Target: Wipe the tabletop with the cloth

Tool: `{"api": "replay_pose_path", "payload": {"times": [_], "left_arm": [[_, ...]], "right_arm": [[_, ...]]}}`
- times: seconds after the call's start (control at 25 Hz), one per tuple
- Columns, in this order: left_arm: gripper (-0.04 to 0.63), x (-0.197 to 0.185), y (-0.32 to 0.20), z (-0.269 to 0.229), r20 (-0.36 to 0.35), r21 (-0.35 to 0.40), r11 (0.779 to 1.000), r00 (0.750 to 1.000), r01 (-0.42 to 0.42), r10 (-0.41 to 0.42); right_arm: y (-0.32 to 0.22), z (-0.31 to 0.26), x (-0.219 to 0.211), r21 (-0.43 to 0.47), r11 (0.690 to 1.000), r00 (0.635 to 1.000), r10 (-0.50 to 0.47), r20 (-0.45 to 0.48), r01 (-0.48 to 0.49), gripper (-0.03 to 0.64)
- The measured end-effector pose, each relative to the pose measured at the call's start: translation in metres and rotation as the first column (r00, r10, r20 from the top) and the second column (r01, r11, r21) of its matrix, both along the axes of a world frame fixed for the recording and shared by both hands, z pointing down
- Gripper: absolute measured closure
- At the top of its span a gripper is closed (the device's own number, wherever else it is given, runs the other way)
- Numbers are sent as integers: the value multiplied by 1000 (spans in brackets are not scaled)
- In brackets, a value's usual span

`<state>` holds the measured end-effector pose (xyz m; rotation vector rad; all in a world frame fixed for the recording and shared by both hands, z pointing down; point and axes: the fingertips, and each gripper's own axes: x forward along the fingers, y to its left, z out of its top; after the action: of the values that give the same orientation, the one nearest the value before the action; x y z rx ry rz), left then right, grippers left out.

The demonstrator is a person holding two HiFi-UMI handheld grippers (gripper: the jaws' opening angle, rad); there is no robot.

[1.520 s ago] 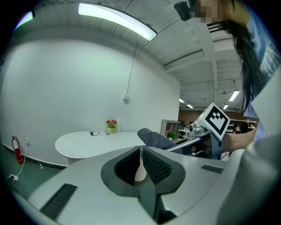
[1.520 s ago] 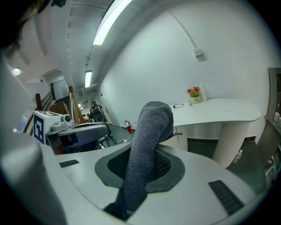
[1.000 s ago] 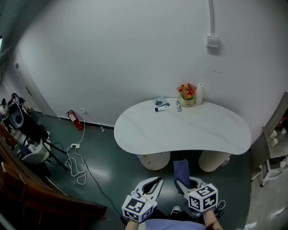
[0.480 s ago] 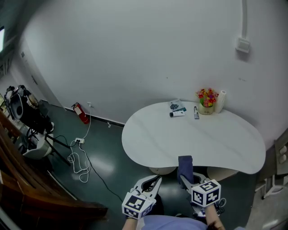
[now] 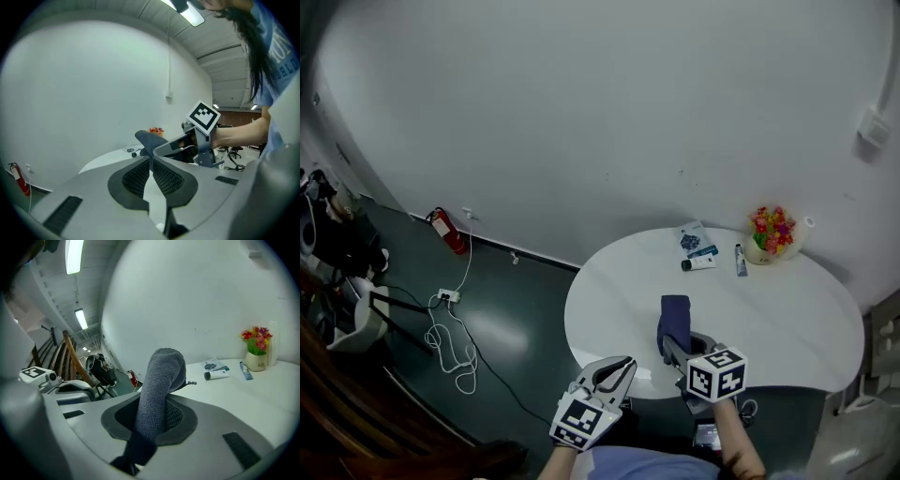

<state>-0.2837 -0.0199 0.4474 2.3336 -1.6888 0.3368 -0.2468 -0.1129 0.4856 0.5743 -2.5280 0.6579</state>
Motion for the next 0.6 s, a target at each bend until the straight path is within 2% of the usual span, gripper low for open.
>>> {"api": "replay_pose_path", "payload": {"times": [0.12, 0.28, 0.4, 0.52, 0.6], "left_arm": [[578, -43, -17, 13, 0, -19, 1000, 1000, 18, -18], [578, -81, -26, 22, -17, -42, 998, 998, 54, -55], [578, -96, -19, 28, -42, -65, 996, 997, 62, -65], [578, -100, -13, 35, -58, -88, 995, 997, 47, -52], [578, -104, -8, 38, -66, -102, 993, 996, 51, -58]], "right_arm": [[-33, 15, -62, -20, 1000, 1000, -20, -1, 20, 538], [-54, 41, -144, -38, 993, 993, -114, -30, 113, 538], [-50, 74, -200, -116, 975, 981, -194, -29, 189, 538], [-49, 108, -240, -196, 960, 977, -209, -31, 199, 538], [-48, 121, -256, -206, 957, 974, -219, -60, 203, 538]]}}
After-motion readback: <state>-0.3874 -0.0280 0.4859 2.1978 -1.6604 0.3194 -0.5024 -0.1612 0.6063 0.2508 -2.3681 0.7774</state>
